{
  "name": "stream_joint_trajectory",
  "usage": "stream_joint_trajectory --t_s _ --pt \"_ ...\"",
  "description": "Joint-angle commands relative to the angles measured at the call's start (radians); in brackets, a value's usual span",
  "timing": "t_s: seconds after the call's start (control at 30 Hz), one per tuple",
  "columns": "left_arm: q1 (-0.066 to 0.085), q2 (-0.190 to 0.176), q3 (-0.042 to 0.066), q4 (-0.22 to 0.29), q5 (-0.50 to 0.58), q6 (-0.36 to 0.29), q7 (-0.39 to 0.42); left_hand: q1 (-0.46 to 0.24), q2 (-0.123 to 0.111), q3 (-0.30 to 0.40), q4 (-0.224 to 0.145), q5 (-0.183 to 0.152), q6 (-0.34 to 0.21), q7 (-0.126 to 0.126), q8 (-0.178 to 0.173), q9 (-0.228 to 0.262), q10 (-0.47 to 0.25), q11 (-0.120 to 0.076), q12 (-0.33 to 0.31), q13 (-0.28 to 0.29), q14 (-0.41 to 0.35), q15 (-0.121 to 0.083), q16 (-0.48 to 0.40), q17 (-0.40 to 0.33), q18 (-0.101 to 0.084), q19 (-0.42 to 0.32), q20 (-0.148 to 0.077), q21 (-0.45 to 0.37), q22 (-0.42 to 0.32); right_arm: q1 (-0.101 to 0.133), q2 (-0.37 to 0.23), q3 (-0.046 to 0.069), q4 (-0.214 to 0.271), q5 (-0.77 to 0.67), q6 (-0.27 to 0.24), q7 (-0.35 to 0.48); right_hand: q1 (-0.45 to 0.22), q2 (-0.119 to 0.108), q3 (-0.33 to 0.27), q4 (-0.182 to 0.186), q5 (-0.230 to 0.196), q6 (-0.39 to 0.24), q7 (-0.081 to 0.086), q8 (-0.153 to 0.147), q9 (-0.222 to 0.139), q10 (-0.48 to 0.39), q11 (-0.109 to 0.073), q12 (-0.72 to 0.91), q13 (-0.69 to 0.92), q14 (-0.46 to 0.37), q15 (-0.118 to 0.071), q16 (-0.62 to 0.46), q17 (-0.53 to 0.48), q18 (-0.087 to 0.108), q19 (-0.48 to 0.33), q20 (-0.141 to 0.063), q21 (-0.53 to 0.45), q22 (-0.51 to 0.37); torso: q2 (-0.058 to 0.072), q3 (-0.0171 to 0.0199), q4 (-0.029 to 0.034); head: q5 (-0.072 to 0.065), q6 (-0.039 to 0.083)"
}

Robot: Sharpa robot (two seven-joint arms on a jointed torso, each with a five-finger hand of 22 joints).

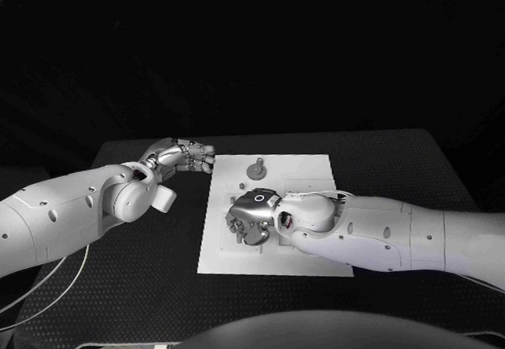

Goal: Assemble the parts on the task board

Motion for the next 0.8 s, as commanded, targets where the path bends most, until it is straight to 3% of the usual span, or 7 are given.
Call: stream_joint_trajectory --t_s 0.03,0.8 --pt "0.001 0.002 0.001 0.001 -0.005 0.015 0.007 0.000 0.010 -0.004 -0.001 -0.004 -0.001 0.007 0.004 -0.002 -0.001 0.005 -0.002 -0.002 0.005 0.005 -0.004 -0.001 -0.014 0.007 0.000 0.001 -0.001 -0.001 0.002 0.000 -0.005 -0.022 0.005 -0.006 0.010 0.007 0.001 -0.001 0.003 0.008 0.002 0.004 0.001 0.024 -0.013 0.002 0.012 0.008 -0.009 0.006 0.002 0.007 -0.001 -0.002 0.004 0.027 0.000 -0.0002 0.0000 0.001 0.000" --pt "0.001 0.004 0.001 0.001 -0.007 0.015 0.006 0.000 0.010 -0.004 -0.001 -0.004 0.000 0.008 0.005 -0.003 -0.001 0.005 -0.002 -0.003 0.005 0.005 -0.004 -0.001 -0.014 0.007 0.000 0.001 -0.003 -0.002 0.019 -0.002 -0.029 -0.029 0.020 -0.008 0.011 0.007 0.002 -0.001 0.003 0.010 0.001 0.003 0.003 0.025 -0.013 0.000 0.015 0.006 -0.009 0.011 0.004 0.007 -0.004 -0.002 0.010 0.027 0.000 0.0002 -0.0006 -0.003 0.000"
